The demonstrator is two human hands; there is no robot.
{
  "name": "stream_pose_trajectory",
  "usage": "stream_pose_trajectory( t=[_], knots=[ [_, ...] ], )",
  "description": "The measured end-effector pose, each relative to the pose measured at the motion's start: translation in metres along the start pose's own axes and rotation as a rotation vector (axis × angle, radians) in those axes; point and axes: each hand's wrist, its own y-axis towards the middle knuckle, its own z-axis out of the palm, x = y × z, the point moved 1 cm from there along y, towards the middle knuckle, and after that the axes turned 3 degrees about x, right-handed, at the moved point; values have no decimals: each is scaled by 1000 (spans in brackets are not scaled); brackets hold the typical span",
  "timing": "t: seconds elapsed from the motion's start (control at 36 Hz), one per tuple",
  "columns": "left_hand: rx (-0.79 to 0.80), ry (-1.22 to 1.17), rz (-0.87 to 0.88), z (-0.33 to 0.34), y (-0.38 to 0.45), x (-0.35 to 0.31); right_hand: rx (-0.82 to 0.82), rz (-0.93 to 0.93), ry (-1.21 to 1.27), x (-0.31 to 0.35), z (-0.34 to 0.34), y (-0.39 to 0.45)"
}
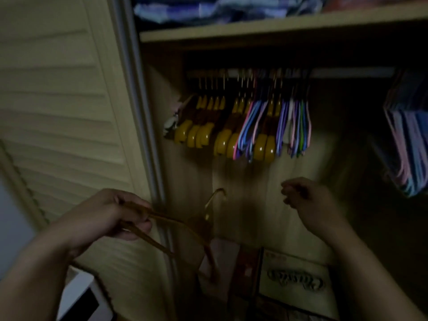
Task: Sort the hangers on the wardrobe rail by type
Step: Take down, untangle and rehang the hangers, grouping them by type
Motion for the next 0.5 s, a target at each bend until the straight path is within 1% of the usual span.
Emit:
stream_pose_trajectory(
  t=[0.08,0.17,0.28,0.39,0.5],
  knots=[
    [-76,117,49,-8,-1,-28,-60,-221,-87,53,-19,12],
    [-145,183,106,-17,0,-50,-55,-357,-244,87,-29,25],
    [-204,238,175,-24,0,-77,-24,-442,-435,122,-31,48],
    [-189,274,160,-26,-2,-86,25,-487,-546,135,-18,63],
    [-171,281,127,-24,-6,-88,127,-572,-767,137,10,77]
  ],
)
